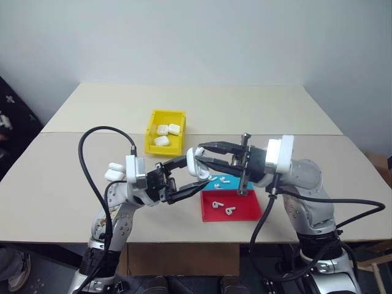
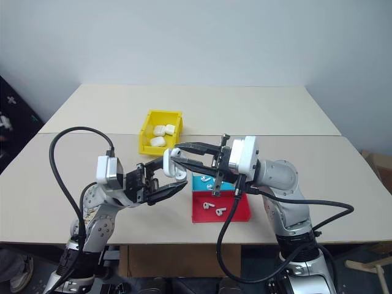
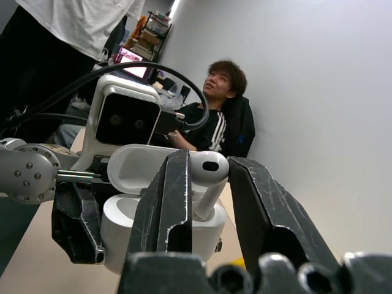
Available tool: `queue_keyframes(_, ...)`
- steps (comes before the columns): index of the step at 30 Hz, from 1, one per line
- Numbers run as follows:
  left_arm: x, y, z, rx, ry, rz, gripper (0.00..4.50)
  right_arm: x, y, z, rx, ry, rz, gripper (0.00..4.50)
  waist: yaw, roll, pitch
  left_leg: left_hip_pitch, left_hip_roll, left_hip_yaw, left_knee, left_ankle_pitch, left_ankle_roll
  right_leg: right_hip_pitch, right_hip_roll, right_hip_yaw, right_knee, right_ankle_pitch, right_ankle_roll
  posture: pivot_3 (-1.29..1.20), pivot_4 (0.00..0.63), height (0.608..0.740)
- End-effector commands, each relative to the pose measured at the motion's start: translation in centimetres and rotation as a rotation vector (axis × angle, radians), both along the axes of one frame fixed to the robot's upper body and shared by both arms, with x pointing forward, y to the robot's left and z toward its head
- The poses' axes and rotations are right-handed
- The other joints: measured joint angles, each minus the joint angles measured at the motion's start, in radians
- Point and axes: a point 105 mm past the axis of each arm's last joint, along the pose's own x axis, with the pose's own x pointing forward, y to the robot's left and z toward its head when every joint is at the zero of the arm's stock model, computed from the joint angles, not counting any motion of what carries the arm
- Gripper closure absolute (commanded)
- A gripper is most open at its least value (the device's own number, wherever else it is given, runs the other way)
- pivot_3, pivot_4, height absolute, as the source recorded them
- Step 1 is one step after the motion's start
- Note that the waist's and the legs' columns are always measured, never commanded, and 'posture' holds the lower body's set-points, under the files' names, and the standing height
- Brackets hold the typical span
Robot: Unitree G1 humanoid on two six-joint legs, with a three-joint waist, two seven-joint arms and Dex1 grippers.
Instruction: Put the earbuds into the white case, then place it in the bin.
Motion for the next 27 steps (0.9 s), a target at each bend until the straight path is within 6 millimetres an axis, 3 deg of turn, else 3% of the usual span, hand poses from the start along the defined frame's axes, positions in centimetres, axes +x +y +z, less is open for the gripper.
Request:
queue_keyframes(1, -0.5, -0.2, 0.7, -0.011, -0.035, -0.010, 1.74, -0.2, -0.2, 0.2, 0.001, -0.037, -0.009, 3.41, 0.001, 0.000, 0.000, 0.000, 0.000, 0.000, 0.000, 0.000, 0.000, 0.000, 0.000, 0.000, 0.000, 0.000, 0.000, 0.00, 0.150, 0.740)
queue_keyframes(11, -0.5, -0.2, 0.6, -0.015, -0.039, -0.011, 1.74, -0.1, -0.2, -0.4, -0.036, -0.038, -0.002, 3.41, 0.001, 0.000, 0.000, 0.000, 0.000, 0.000, 0.000, 0.000, 0.000, 0.000, 0.000, 0.000, 0.000, 0.000, 0.000, 0.00, 0.150, 0.740)
queue_keyframes(15, -0.4, -0.2, 0.6, -0.011, -0.040, -0.007, 1.74, 0.0, -0.1, -0.7, -0.056, -0.055, -0.018, 2.28, 0.001, 0.000, 0.000, 0.000, 0.000, 0.000, 0.000, 0.000, 0.000, 0.000, 0.000, 0.000, 0.000, 0.000, 0.000, 0.00, 0.150, 0.740)
queue_keyframes(23, -0.2, 0.2, 0.1, 0.013, -0.038, 0.014, 1.74, -0.3, -0.4, -1.1, -0.095, -0.065, -0.004, 2.28, 0.001, 0.000, 0.000, 0.000, 0.000, 0.000, 0.000, 0.000, 0.000, 0.000, 0.000, 0.000, 0.000, 0.000, 0.000, 0.00, 0.150, 0.740)
queue_keyframes(27, -0.3, 1.6, -1.4, 0.093, -0.039, 0.044, 1.74, -0.7, -1.7, 0.4, -0.121, -0.014, 0.005, 2.28, 0.000, 0.000, 0.000, 0.000, 0.000, 0.000, 0.000, 0.000, 0.000, 0.000, 0.000, 0.000, 0.000, 0.000, 0.000, 0.00, 0.150, 0.740)
